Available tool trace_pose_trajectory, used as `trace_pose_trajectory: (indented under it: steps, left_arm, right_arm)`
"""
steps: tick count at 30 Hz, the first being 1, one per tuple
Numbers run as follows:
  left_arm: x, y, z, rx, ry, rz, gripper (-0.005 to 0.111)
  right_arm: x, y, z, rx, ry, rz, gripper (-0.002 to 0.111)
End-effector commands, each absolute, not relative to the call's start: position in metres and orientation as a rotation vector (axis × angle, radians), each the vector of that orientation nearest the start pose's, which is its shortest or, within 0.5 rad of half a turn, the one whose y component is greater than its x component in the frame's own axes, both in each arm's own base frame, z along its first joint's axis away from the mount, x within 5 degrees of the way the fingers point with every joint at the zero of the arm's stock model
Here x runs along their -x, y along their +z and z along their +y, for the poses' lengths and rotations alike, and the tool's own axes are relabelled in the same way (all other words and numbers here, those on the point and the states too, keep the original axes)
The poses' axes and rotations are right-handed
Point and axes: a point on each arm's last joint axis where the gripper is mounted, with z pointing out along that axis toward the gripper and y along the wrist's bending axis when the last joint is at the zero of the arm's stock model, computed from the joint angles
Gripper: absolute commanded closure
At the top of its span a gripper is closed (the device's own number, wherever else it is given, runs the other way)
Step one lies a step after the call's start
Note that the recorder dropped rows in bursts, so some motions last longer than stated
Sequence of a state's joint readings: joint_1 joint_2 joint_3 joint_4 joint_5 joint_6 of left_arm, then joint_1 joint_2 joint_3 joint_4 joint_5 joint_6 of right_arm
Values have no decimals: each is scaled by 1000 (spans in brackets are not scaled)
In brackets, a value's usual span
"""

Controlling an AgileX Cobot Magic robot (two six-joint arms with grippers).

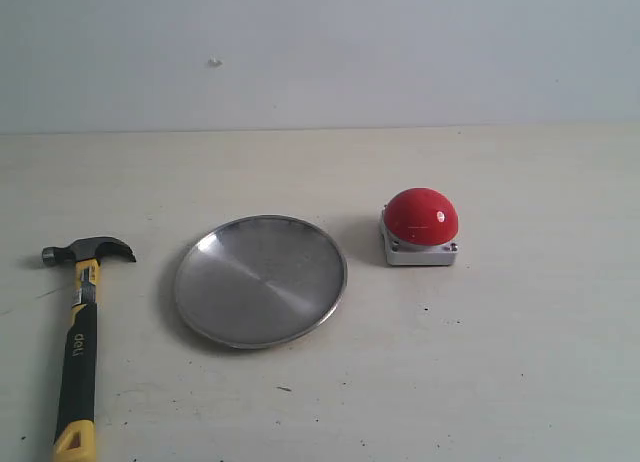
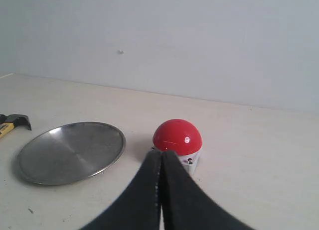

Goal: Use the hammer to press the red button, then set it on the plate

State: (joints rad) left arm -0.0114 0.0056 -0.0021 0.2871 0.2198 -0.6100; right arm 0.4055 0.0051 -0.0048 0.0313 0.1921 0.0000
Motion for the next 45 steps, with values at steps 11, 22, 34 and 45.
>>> trace_pose_trajectory:
  steps: [11, 22, 34, 45]
  left_arm:
    - [-56, 194, 5, 316, -199, 1672, 107]
    - [-52, 233, -8, 135, -342, 1258, 107]
    - [-49, 241, -9, 126, -396, 1169, 107]
    - [-98, 270, -9, 176, -352, 1463, 107]
  right_arm:
    - [-51, 196, 22, 316, 329, 1649, 108]
    - [-51, 196, 22, 316, 329, 1649, 108]
    - [-51, 196, 22, 316, 329, 1649, 108]
    - [-51, 196, 22, 316, 329, 1649, 108]
